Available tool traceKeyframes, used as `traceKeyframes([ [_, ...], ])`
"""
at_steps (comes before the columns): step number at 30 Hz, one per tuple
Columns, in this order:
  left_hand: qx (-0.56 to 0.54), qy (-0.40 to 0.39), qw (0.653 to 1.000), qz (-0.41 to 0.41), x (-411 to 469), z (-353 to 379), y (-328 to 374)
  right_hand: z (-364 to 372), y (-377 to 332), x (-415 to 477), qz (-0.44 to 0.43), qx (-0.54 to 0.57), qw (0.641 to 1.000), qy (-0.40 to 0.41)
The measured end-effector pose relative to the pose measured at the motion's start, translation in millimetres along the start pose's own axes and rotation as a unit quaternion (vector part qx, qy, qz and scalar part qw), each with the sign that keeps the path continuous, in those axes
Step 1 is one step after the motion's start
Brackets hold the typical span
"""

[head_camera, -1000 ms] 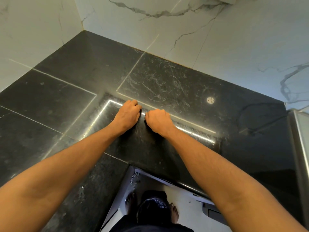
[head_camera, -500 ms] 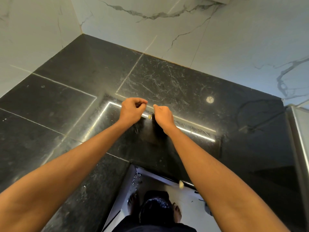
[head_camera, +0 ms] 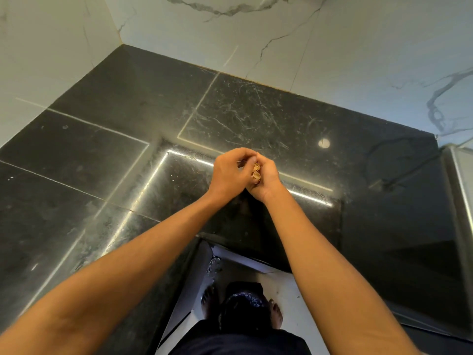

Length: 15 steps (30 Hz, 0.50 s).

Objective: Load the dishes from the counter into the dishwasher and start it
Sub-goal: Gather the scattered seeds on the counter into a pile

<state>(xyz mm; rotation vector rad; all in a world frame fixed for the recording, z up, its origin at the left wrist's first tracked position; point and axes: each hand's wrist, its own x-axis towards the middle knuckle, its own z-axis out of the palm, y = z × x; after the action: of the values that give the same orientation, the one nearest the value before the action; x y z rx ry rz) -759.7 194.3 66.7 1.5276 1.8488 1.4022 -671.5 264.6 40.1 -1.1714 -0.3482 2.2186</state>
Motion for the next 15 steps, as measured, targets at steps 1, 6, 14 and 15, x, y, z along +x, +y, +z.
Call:
traceKeyframes([
  [1,-0.019,0.018,0.999,-0.020,0.3,-1.1,1.7,-2.8,-1.5,-0.9,0.003,0.005,1.000,0.001],
  [6,0.054,-0.013,0.992,-0.113,6.7,-23.5,-38.9,-2.8,-7.7,-10.5,-0.050,-0.088,0.993,0.065],
  [14,0.217,-0.109,0.970,0.026,2.3,-33.1,-71.2,-21.1,6.1,-19.2,-0.310,-0.537,0.763,0.183],
  [15,0.216,-0.105,0.970,0.033,2.9,-32.4,-69.5,-23.8,7.9,-20.3,-0.318,-0.541,0.759,0.175],
])
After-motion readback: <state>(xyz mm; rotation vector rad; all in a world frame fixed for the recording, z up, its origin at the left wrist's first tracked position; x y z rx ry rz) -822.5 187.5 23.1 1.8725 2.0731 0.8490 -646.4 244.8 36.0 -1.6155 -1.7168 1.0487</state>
